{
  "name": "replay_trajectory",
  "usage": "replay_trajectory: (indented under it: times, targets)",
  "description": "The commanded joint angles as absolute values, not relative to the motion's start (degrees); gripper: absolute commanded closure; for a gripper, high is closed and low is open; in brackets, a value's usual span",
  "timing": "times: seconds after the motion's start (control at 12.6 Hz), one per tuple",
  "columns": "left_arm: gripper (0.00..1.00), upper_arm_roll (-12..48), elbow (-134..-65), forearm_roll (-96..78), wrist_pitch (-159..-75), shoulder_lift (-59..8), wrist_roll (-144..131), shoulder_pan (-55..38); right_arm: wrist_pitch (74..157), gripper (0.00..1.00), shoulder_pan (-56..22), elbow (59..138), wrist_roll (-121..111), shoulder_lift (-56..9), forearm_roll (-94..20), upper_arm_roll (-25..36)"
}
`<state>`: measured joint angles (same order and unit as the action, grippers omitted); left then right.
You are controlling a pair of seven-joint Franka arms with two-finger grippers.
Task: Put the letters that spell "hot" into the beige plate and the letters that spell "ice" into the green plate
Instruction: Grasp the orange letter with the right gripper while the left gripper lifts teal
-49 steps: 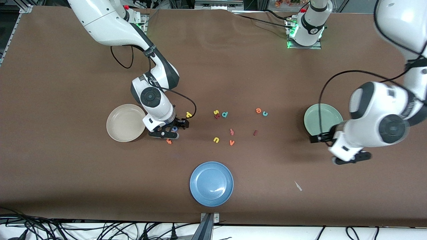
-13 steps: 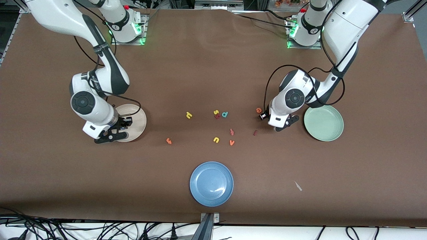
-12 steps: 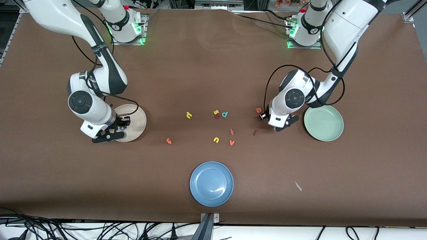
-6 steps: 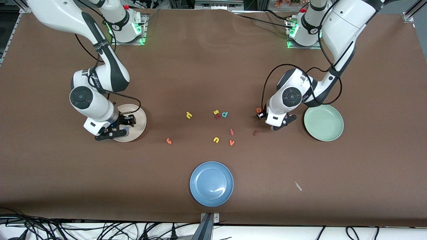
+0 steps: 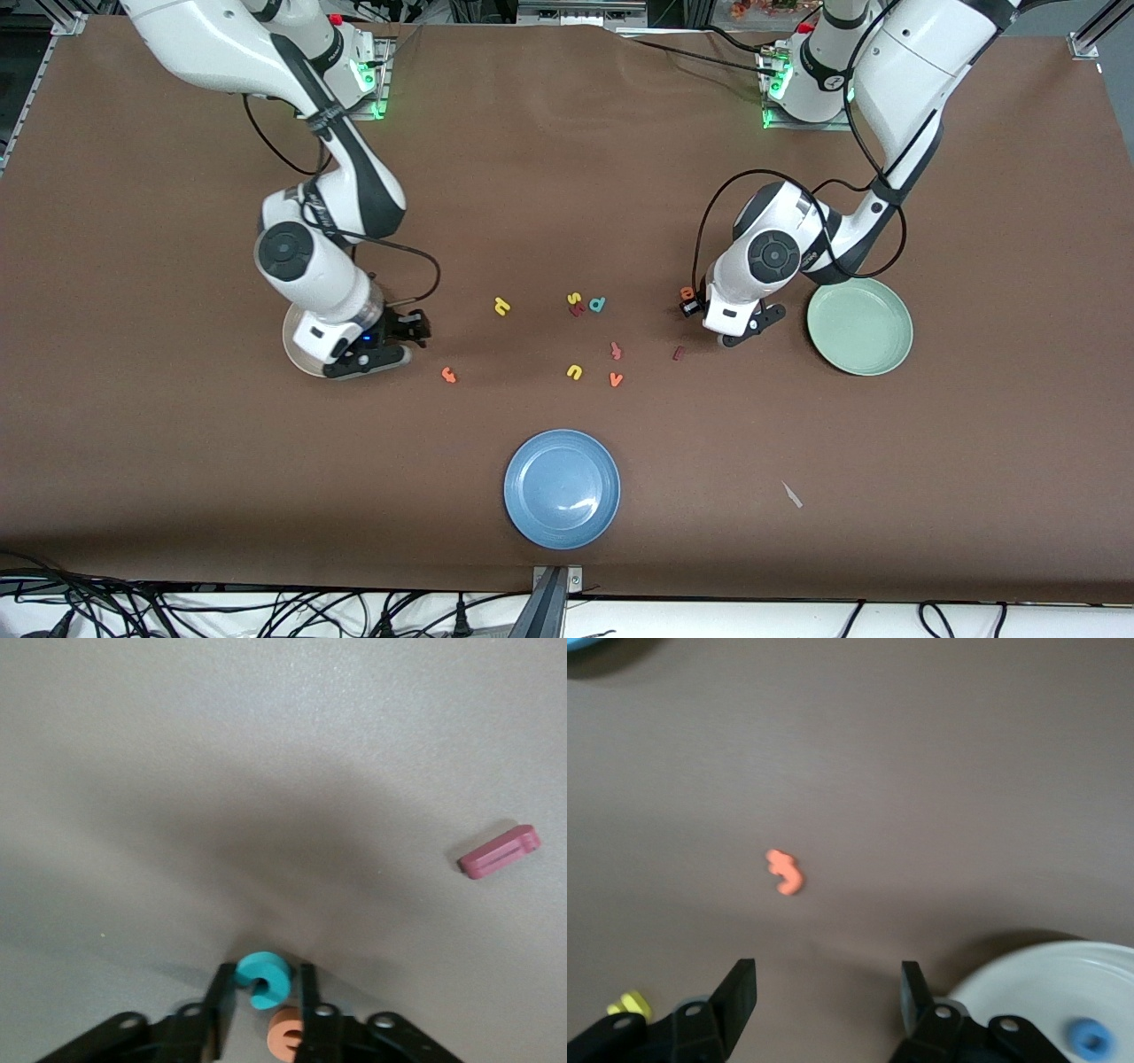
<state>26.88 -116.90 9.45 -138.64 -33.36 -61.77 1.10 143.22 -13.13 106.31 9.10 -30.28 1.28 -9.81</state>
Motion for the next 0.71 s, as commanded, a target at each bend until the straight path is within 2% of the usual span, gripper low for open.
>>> replay_trajectory:
  times: [0.0,0.4,0.63]
  targets:
    - [0.87,26.63,-117.6,9.49,-138.34,-33.14,-61.17,1.76,147.29,0.26,-14.68,104.15,10.72,-34.01,0.79,-9.67]
    - [0.92,26.72,-115.76,9.67,-135.72,-30.51,-56.53,4.3,150.03,0.26,-16.43,100.56,10.72,-38.58,1.49,-8.88]
    - [0.92,26.81,-109.19,9.23,-124.85,-27.96,-47.41,8.33,150.64,0.26,-17.75,97.04,10.72,-42.18,2.2,-8.18]
